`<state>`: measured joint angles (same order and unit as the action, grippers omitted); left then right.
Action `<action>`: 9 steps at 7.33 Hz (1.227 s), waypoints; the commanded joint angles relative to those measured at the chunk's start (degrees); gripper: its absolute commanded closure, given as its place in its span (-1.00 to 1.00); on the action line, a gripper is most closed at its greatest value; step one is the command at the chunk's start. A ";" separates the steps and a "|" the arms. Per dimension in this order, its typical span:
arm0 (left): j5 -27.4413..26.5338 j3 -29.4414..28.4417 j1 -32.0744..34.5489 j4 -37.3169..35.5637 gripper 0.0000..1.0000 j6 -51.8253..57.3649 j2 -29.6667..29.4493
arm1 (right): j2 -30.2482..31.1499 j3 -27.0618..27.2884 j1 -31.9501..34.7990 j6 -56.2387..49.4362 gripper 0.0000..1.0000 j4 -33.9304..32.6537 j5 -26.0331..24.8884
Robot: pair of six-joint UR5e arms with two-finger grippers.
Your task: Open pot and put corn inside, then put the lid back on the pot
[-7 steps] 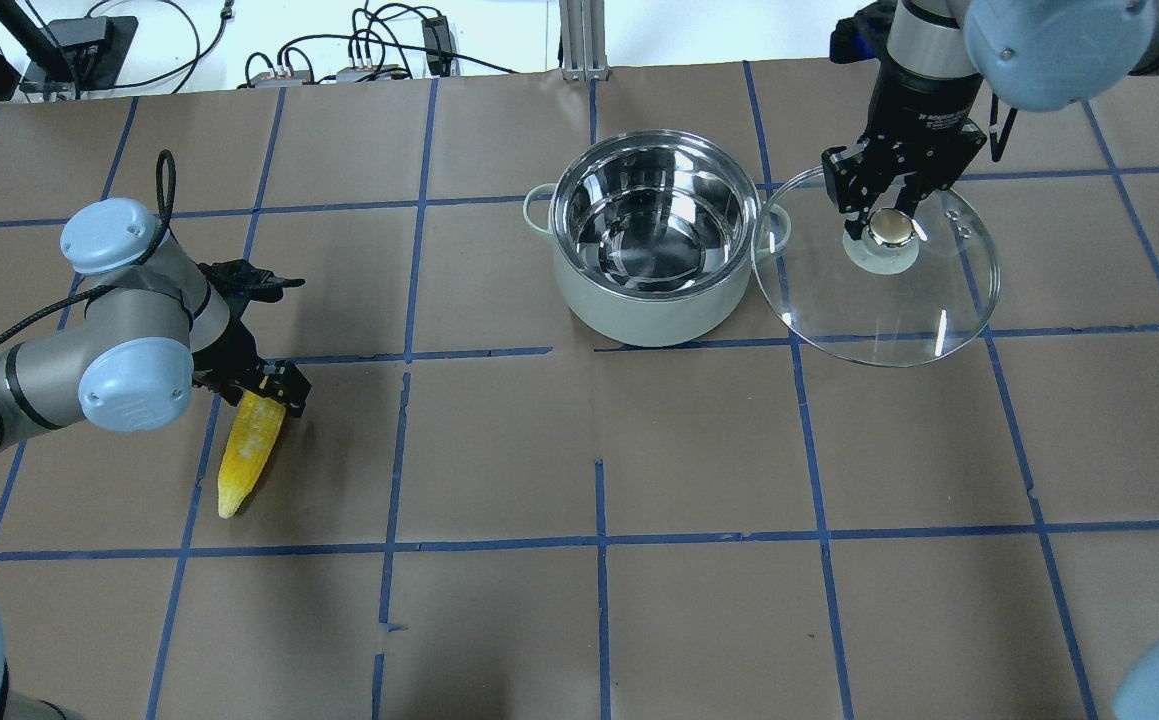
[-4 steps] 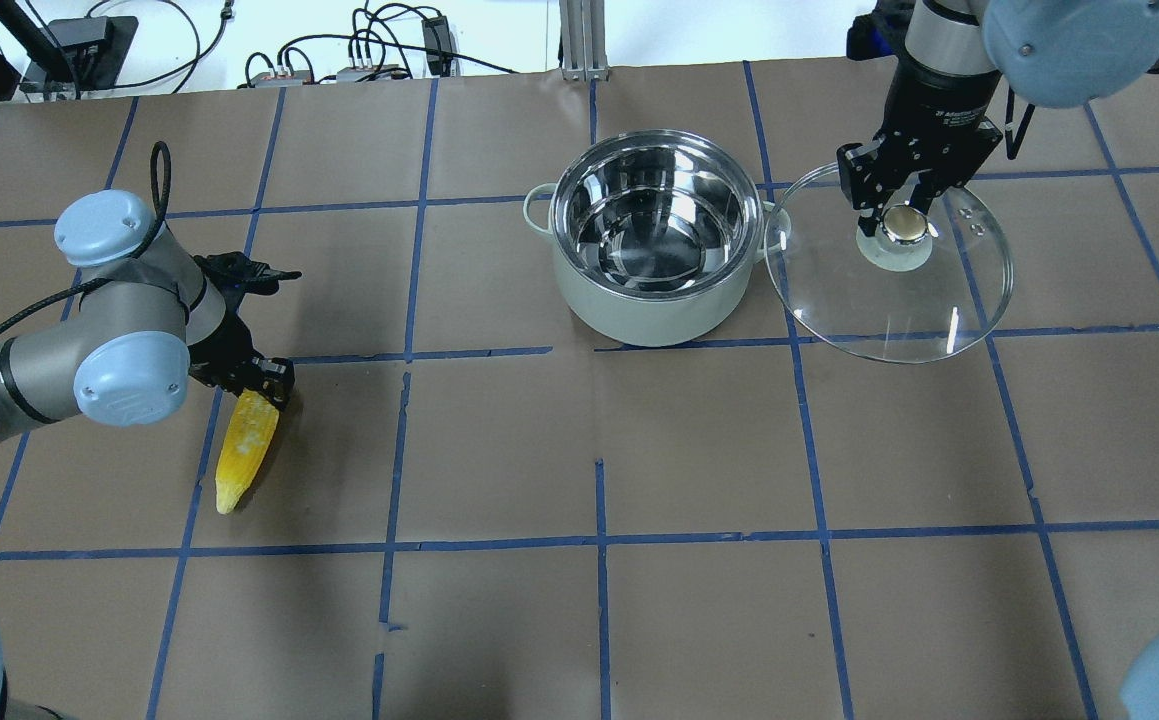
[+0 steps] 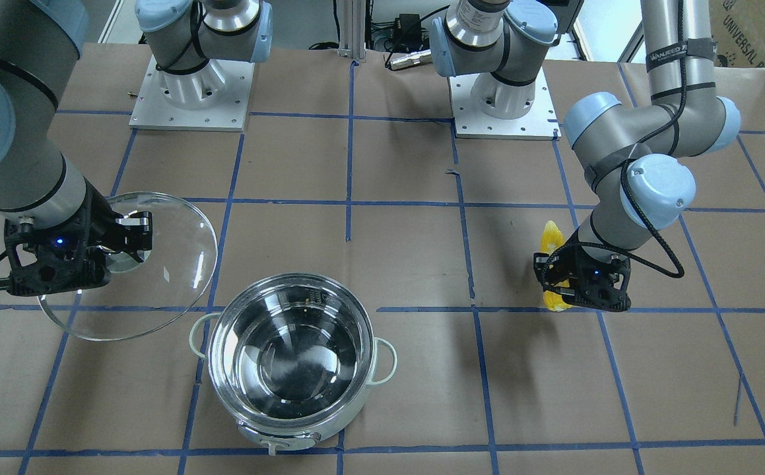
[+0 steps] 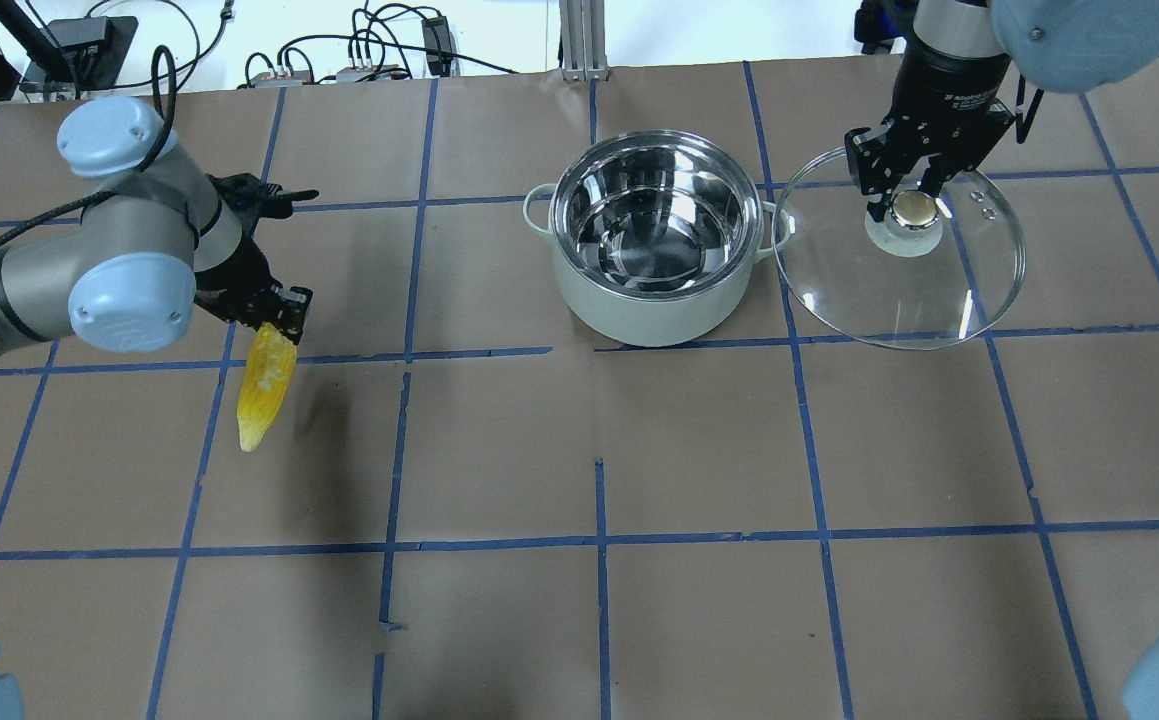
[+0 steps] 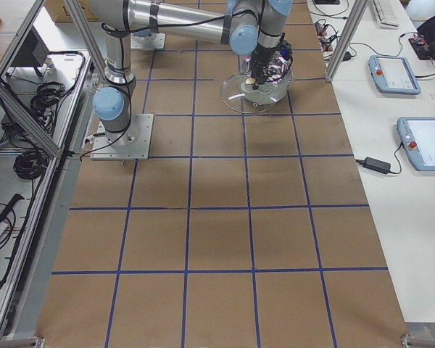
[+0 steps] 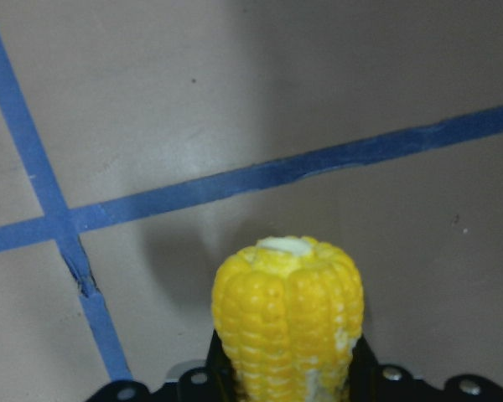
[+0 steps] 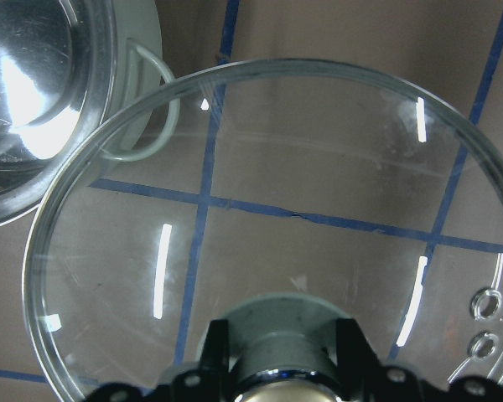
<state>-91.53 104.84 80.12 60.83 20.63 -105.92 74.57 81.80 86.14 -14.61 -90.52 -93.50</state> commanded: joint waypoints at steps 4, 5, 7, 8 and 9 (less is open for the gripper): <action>6.01 -34.72 20.20 16.51 0.77 -22.35 -10.32 | 0.05 -0.24 0.09 -0.33 0.61 0.00 -0.01; 6.45 -39.66 23.12 16.08 0.77 -27.17 -15.23 | 0.31 -0.15 -1.05 -0.42 0.61 0.08 0.25; 7.24 -46.98 26.91 15.99 0.77 -32.48 -23.16 | -0.04 -0.15 -4.21 -2.86 0.60 0.08 0.16; 7.16 -49.01 28.06 15.46 0.77 -34.15 -26.06 | 0.31 -0.15 -5.44 -3.75 0.57 0.17 0.34; 6.72 -50.25 28.33 15.55 0.62 -34.42 -27.05 | -0.12 -0.07 -7.54 -5.06 0.54 0.43 0.34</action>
<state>-84.49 56.80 107.52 76.49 -12.64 -130.63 74.64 81.67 80.86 -18.16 -90.32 -93.23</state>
